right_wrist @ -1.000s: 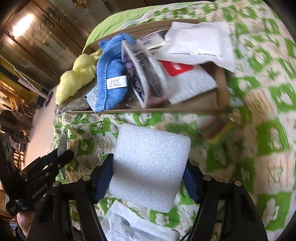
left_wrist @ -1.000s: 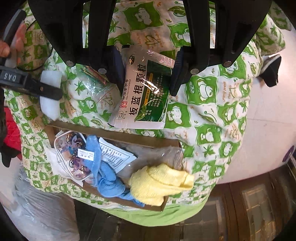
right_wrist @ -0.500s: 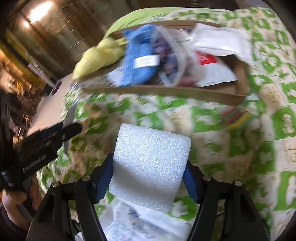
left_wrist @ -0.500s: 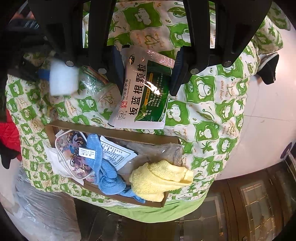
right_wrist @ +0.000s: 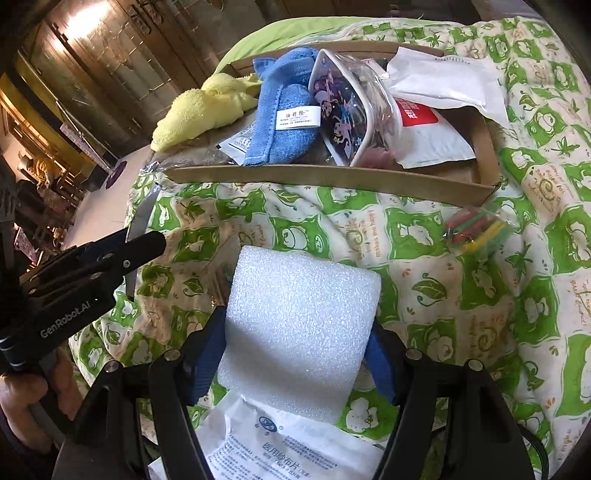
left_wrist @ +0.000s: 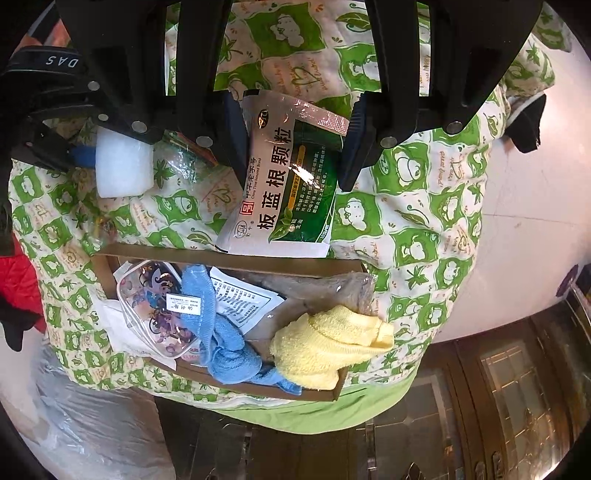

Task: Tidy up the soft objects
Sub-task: 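Lift and carry green packet with left tool and foam block with right tool to tray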

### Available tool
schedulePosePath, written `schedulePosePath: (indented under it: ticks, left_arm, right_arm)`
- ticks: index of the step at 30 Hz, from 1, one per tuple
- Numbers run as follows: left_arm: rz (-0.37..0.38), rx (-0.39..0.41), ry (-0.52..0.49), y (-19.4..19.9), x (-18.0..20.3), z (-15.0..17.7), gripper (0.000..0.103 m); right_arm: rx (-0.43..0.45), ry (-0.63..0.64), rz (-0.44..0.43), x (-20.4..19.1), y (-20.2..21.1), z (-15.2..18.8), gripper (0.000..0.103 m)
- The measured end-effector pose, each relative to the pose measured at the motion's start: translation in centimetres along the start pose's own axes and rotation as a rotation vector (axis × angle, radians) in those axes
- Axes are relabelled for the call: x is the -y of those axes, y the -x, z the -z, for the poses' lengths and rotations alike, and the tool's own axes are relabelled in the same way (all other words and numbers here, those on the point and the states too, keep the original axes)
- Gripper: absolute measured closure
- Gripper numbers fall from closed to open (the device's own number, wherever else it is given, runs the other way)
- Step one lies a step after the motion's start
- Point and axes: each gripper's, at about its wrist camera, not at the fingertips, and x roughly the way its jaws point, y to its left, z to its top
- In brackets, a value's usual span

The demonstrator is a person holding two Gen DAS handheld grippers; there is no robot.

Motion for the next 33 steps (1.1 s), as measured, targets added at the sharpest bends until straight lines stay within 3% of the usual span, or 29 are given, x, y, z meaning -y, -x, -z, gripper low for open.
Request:
schedulePosePath:
  ticks: [20, 28, 33]
  left_arm:
    - [-0.025, 0.063, -0.045, 1.1, 0.6, 0.1, 0.058]
    - [-0.01, 0.064, -0.001, 1.2, -0.2, -0.1, 0.058]
    - [-0.01, 0.068, -0.005, 1.4, -0.1, -0.1, 0.058]
  right_arm:
    - [0.029, -0.022, 0.013, 0.2, 0.2, -0.3, 0.034]
    - [0.151, -0.141, 0.031, 4.5, 5.5, -2.9, 0.034]
    - [0.184, -0.218, 0.044, 7.8, 7.6, -3.8, 0.034]
